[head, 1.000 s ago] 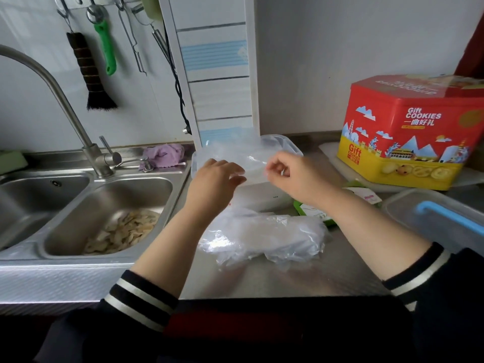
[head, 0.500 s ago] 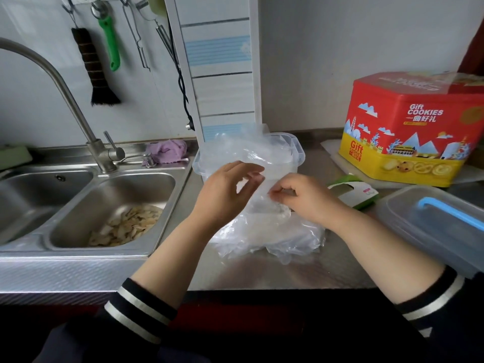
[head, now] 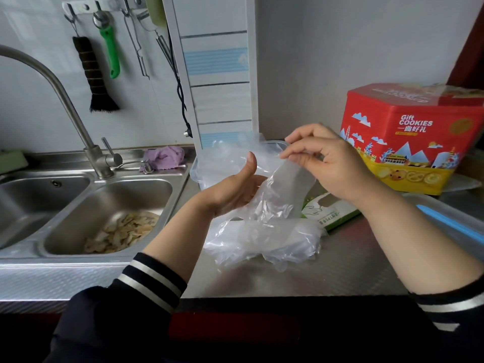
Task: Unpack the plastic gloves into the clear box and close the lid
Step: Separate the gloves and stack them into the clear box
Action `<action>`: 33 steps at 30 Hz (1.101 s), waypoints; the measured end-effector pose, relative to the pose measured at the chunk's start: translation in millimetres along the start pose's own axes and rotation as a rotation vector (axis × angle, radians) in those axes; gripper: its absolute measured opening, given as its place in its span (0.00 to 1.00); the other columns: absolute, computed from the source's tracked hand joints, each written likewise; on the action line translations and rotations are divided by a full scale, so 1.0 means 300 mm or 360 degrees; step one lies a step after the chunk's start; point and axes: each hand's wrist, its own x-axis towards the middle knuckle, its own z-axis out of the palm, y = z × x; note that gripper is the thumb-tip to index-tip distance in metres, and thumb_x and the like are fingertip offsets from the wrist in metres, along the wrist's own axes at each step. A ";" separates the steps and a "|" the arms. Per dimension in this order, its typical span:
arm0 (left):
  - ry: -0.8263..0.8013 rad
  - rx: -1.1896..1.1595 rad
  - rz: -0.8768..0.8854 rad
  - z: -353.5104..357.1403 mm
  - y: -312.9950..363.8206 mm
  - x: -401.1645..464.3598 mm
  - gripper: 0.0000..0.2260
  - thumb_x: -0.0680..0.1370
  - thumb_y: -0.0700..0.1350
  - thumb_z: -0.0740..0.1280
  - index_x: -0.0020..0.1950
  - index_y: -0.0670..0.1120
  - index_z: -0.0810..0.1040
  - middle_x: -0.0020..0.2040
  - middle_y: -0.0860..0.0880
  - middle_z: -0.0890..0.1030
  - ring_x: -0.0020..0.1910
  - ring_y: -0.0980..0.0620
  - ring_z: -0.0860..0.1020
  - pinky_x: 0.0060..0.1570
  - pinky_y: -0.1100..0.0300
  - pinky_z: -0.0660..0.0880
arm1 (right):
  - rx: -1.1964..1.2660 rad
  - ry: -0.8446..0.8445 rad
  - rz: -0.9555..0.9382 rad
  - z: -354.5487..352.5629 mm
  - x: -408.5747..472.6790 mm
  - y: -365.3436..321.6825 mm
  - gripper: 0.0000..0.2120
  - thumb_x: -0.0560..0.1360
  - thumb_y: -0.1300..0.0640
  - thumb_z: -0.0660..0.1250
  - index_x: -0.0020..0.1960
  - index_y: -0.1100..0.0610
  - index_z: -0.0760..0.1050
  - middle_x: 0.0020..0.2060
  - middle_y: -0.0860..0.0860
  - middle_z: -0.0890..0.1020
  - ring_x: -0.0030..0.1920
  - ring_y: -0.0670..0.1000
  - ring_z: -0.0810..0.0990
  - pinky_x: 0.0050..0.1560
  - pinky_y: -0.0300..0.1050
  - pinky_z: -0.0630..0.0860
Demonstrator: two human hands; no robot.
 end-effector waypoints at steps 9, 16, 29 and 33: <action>0.0087 -0.0547 0.0387 -0.114 0.065 -0.033 0.32 0.67 0.35 0.75 0.70 0.47 0.71 0.37 0.48 0.80 0.35 0.55 0.79 0.39 0.62 0.78 | -0.0217 0.0236 -0.0080 -0.046 0.062 0.042 0.08 0.77 0.64 0.66 0.52 0.59 0.82 0.51 0.50 0.77 0.51 0.44 0.76 0.51 0.30 0.70; 0.1239 -0.0167 0.0303 -0.228 0.118 -0.011 0.19 0.75 0.37 0.71 0.64 0.48 0.73 0.43 0.50 0.81 0.29 0.58 0.78 0.34 0.65 0.78 | -0.0258 0.0242 0.0218 0.048 0.179 0.120 0.09 0.77 0.59 0.67 0.55 0.57 0.83 0.49 0.51 0.84 0.50 0.49 0.80 0.51 0.38 0.74; 0.1483 0.1730 0.0098 -0.329 0.051 0.172 0.09 0.75 0.39 0.62 0.46 0.52 0.78 0.46 0.50 0.82 0.51 0.45 0.76 0.42 0.57 0.70 | -0.0926 -0.0611 0.0617 0.215 0.305 0.245 0.10 0.74 0.62 0.63 0.40 0.56 0.83 0.40 0.62 0.80 0.46 0.66 0.76 0.44 0.51 0.77; 0.1263 0.1958 -0.0019 -0.330 0.048 0.165 0.18 0.75 0.36 0.61 0.53 0.56 0.81 0.56 0.51 0.79 0.59 0.46 0.69 0.51 0.57 0.64 | -0.1001 -0.0665 0.0638 0.215 0.292 0.254 0.18 0.76 0.59 0.64 0.28 0.51 0.69 0.30 0.50 0.72 0.39 0.59 0.73 0.35 0.46 0.66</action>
